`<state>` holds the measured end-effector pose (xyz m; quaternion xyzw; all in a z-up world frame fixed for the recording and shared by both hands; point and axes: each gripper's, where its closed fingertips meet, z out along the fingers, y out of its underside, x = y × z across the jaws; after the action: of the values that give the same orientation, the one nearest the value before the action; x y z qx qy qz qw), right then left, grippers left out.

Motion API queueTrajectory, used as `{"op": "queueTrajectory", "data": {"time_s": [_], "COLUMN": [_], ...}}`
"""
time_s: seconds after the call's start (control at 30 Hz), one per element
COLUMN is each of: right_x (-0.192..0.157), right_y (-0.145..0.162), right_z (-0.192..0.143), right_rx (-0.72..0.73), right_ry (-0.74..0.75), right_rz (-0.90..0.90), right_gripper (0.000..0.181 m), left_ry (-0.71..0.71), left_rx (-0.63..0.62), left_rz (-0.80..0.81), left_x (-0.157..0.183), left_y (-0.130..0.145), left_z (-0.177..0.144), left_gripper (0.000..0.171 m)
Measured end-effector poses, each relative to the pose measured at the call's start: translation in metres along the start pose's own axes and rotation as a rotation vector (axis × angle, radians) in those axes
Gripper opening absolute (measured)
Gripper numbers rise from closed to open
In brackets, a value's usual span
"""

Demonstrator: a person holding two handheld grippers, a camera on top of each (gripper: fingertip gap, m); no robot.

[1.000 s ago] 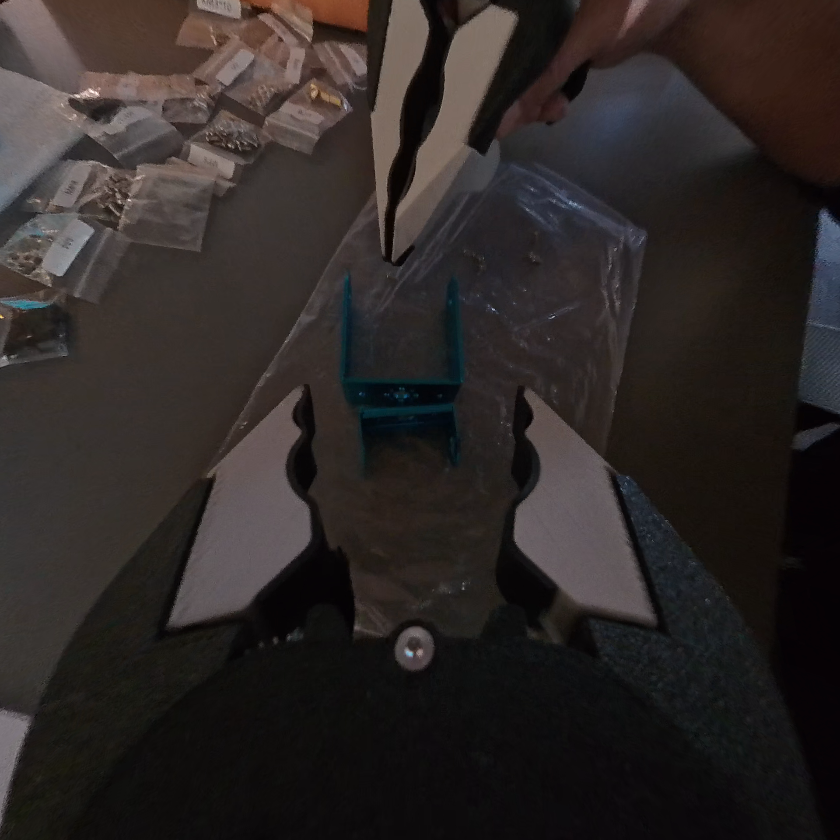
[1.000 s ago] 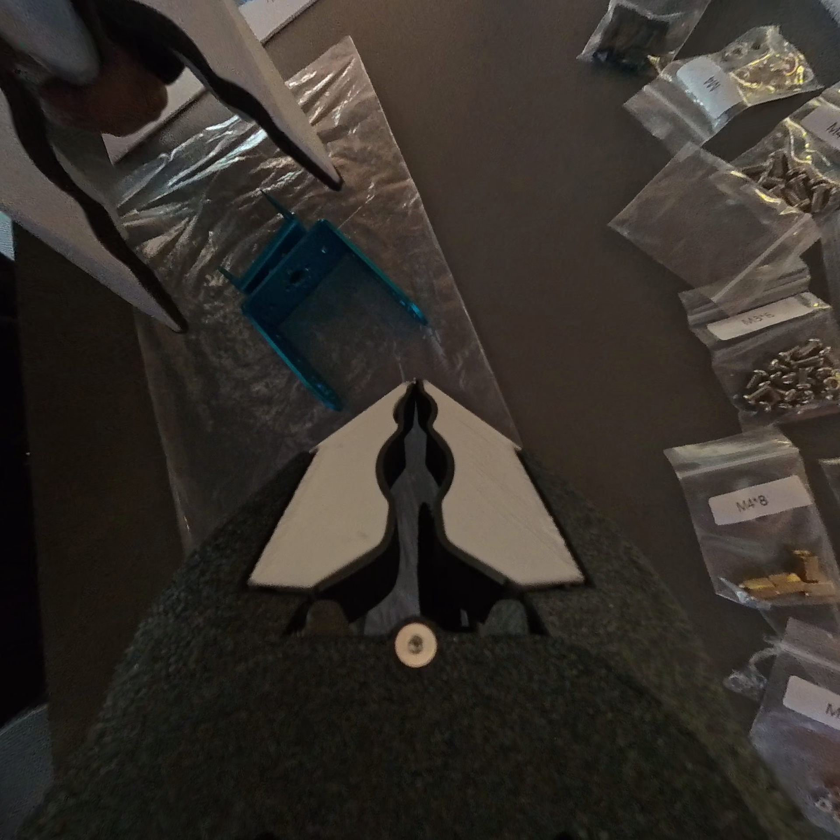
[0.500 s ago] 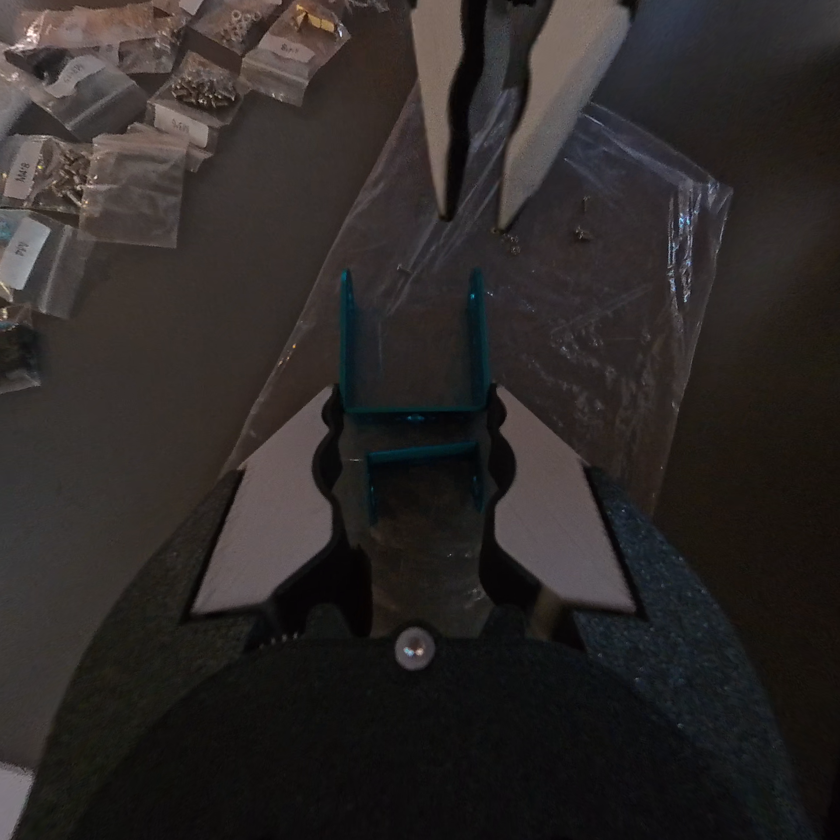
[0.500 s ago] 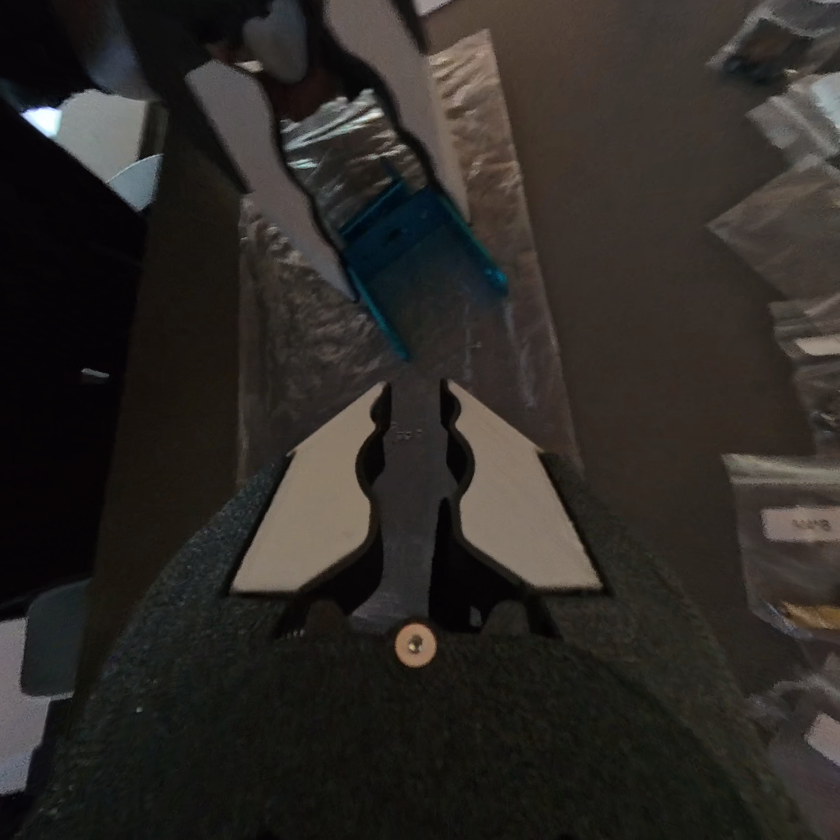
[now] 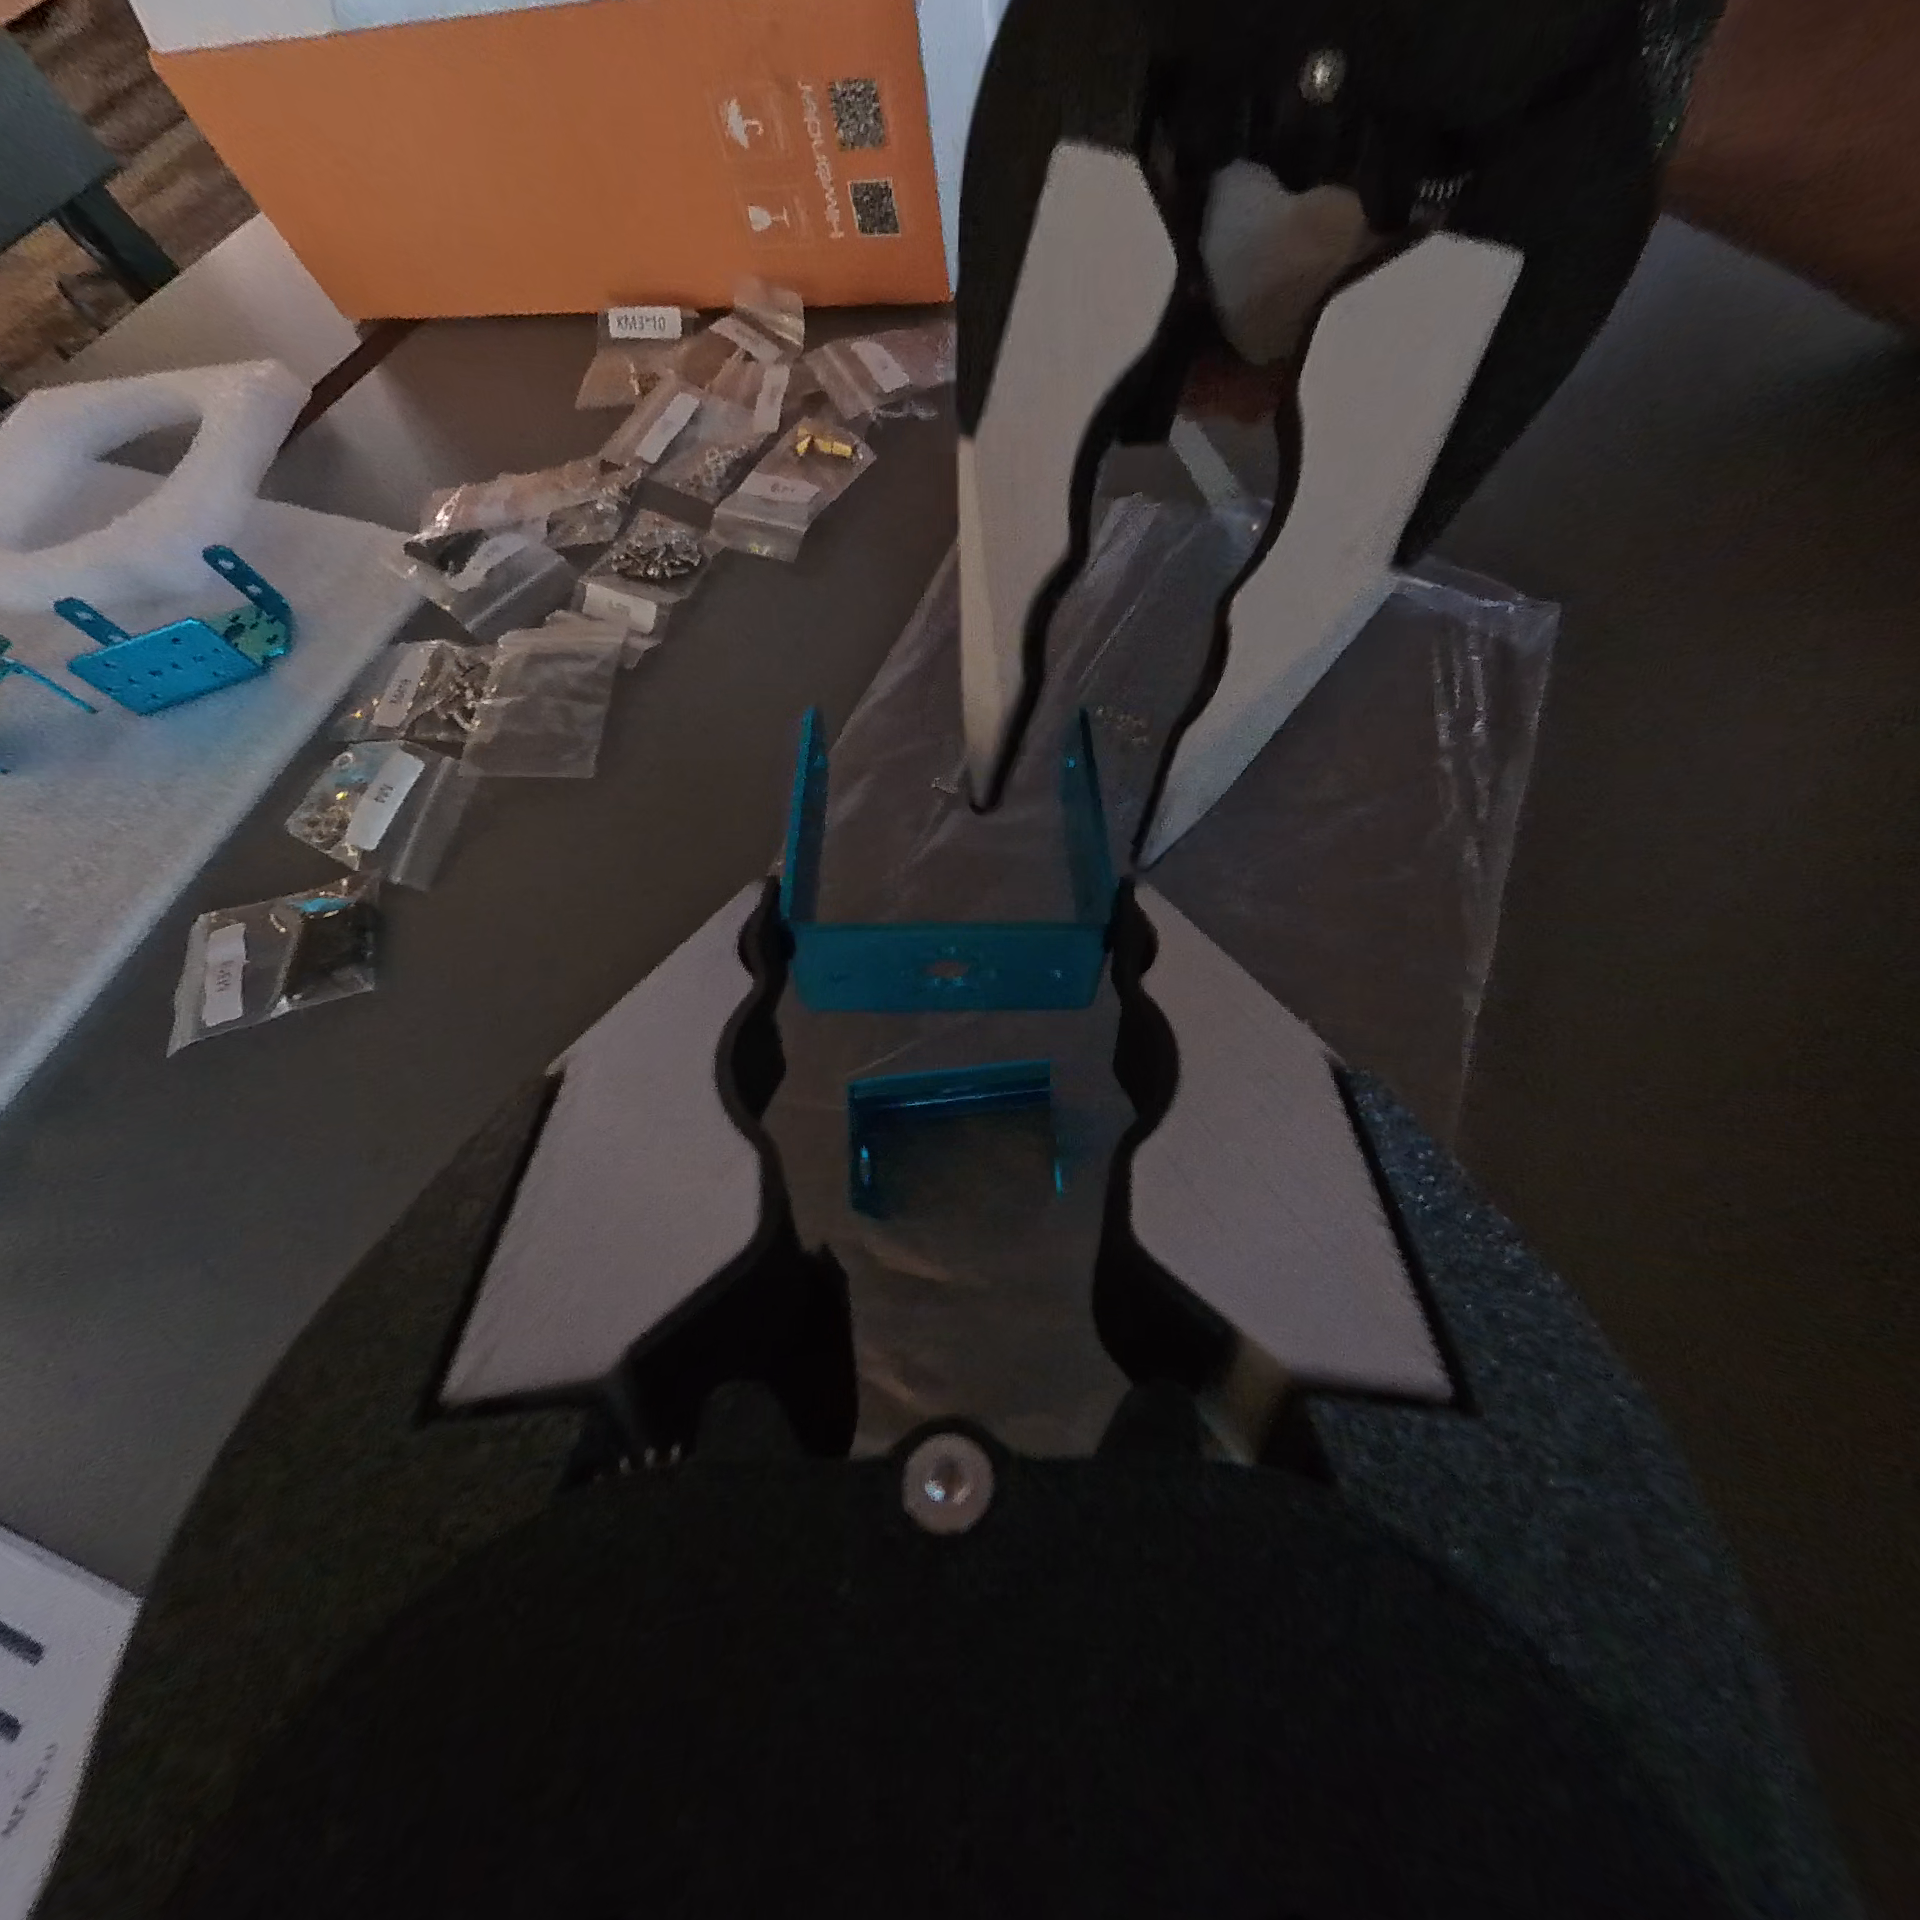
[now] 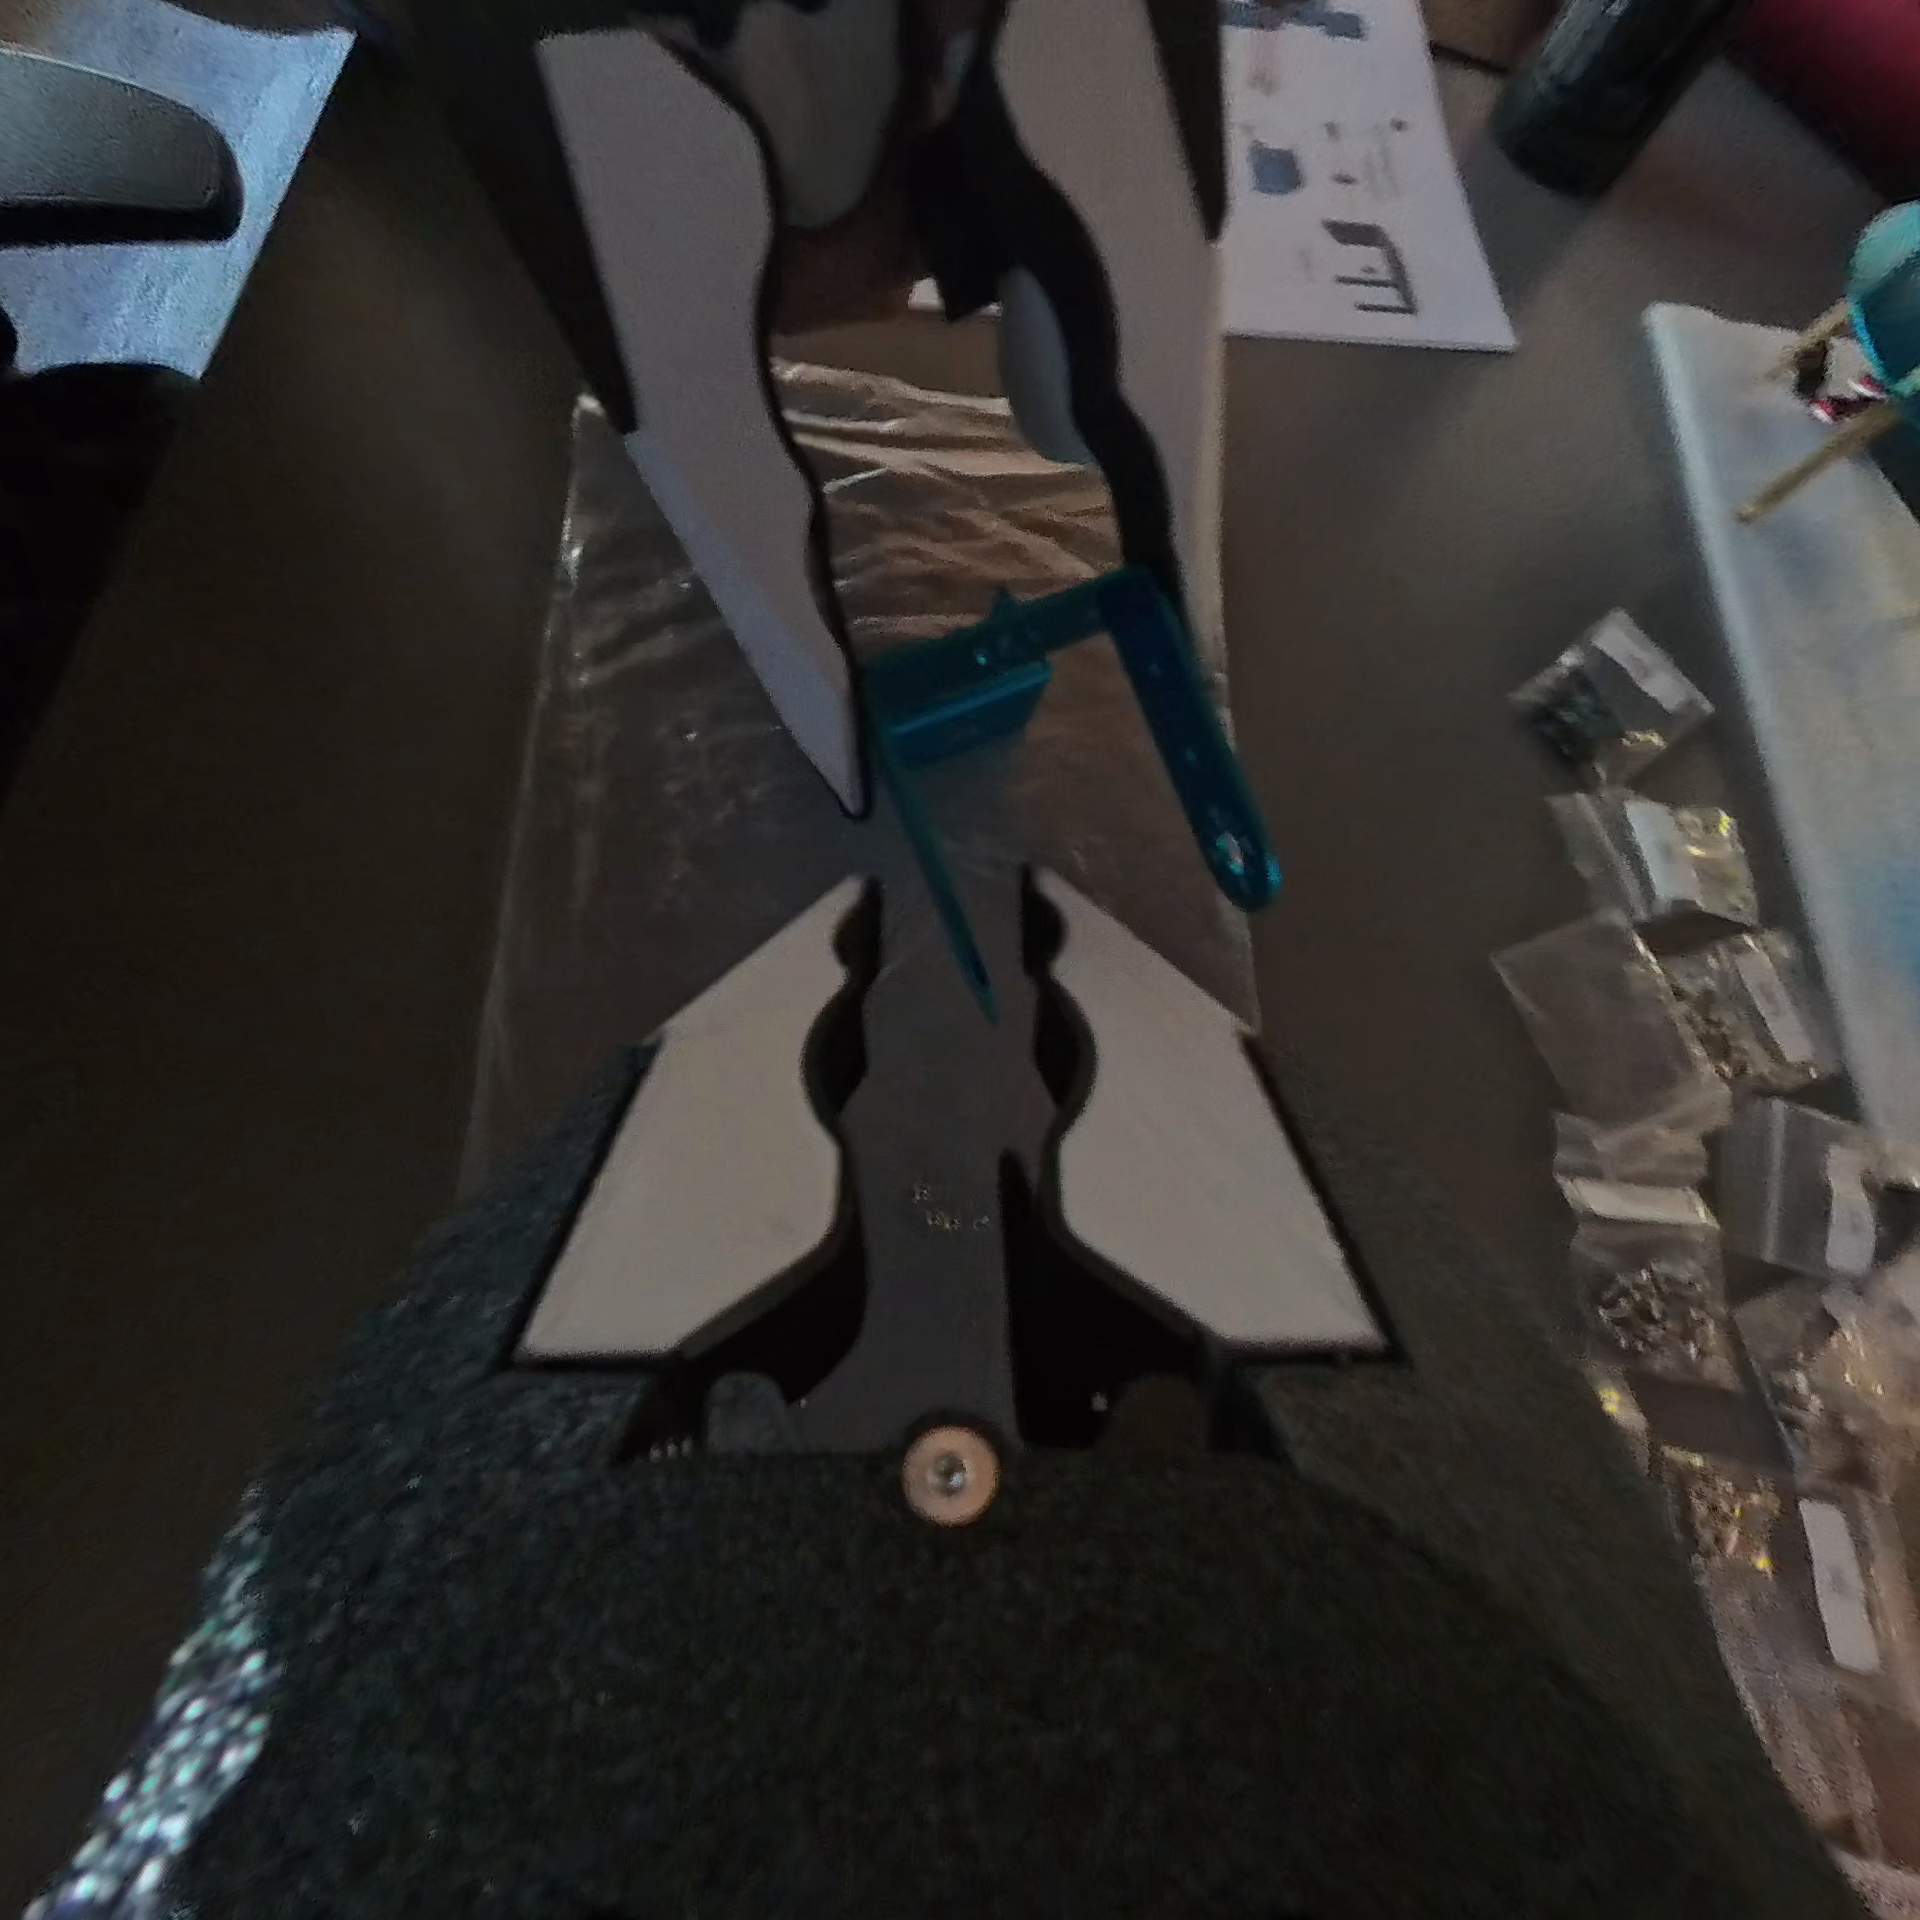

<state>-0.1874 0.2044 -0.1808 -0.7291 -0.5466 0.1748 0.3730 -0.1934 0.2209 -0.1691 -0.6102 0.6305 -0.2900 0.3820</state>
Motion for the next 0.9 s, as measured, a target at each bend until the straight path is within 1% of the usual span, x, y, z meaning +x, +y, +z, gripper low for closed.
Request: {"op": "queueTrajectory", "data": {"time_s": [0.03, 0.07, 0.13, 0.17, 0.2, 0.23, 0.27, 0.33, 0.4, 0.43, 0.47, 0.5, 0.53, 0.57, 0.63, 0.67, 0.73, 0.8, 0.87, 0.9], "right_x": [-0.004, -0.004, 0.001, 0.004, 0.011, 0.021, 0.026, 0.028, 0.018, 0.015, 0.013, 0.012, 0.010, 0.007, 0.000, -0.001, 0.000, 0.001, 0.006, 0.006], "right_y": [0.002, 0.003, -0.004, -0.011, -0.015, -0.020, -0.022, -0.028, -0.043, -0.047, -0.051, -0.056, -0.061, -0.063, -0.068, -0.070, -0.071, -0.075, -0.076, -0.077], "right_z": [0.004, 0.004, -0.002, -0.007, -0.012, -0.019, -0.025, -0.034, -0.035, -0.035, -0.036, -0.037, -0.038, -0.038, -0.036, -0.037, -0.038, -0.040, -0.044, -0.046], "right_rx": [-0.028, -0.064, -0.096, -0.106, -0.141, -0.181, -0.251, -0.367, -0.390, -0.426, -0.463, -0.485, -0.490, -0.492, -0.459, -0.451, -0.435, -0.384, -0.362, -0.348], "right_ry": [-0.001, 0.011, 0.068, 0.121, 0.227, 0.355, 0.427, 0.505, 0.520, 0.525, 0.537, 0.553, 0.561, 0.547, 0.522, 0.528, 0.544, 0.562, 0.589, 0.591], "right_rz": [-0.040, -0.091, -0.150, -0.226, -0.350, -0.488, -0.585, -0.703, -0.833, -0.866, -0.901, -0.939, -0.960, -0.948, -0.922, -0.921, -0.895, -0.846, -0.799, -0.796], "right_gripper": [0.008, 0.008, 0.008, 0.007, 0.002, 0.002, 0.002, 0.002, 0.002, 0.002, 0.002, 0.002, 0.002, 0.002, 0.002, 0.002, 0.003, 0.003, 0.002, 0.002], "left_ry": [0.001, 0.000, -0.060, -0.081, -0.100, -0.094, -0.051, 0.104, 0.302, 0.379, 0.420, 0.438, 0.437, 0.431, 0.471, 0.504, 0.523, 0.541, 0.528, 0.533], "left_rx": [0.005, 0.004, 0.028, 0.062, 0.099, 0.138, 0.178, 0.230, 0.296, 0.319, 0.325, 0.316, 0.299, 0.294, 0.308, 0.313, 0.305, 0.353, 0.387, 0.397], "left_rz": [0.005, 0.019, 0.053, 0.045, 0.018, -0.033, -0.112, -0.297, -0.440, -0.476, -0.475, -0.435, -0.372, -0.315, -0.238, -0.213, -0.181, -0.191, -0.199, -0.192], "left_x": [0.002, 0.004, 0.001, 0.000, -0.003, -0.007, -0.008, -0.010, -0.006, -0.004, -0.005, -0.004, -0.004, -0.003, 0.006, 0.012, 0.015, 0.014, 0.009, 0.009], "left_y": [-0.001, -0.002, -0.005, -0.009, -0.014, -0.018, -0.022, -0.026, -0.037, -0.042, -0.044, -0.044, -0.042, -0.041, -0.044, -0.045, -0.041, -0.045, -0.048, -0.049], "left_z": [-0.001, -0.001, -0.005, -0.010, -0.017, -0.025, -0.033, -0.045, -0.056, -0.061, -0.065, -0.066, -0.066, -0.067, -0.072, -0.074, -0.074, -0.078, -0.081, -0.082], "left_gripper": [0.063, 0.063, 0.063, 0.063, 0.065, 0.063, 0.069, 0.070, 0.067, 0.067, 0.066, 0.061, 0.047, 0.041, 0.035, 0.028, 0.027, 0.028, 0.028, 0.025]}}
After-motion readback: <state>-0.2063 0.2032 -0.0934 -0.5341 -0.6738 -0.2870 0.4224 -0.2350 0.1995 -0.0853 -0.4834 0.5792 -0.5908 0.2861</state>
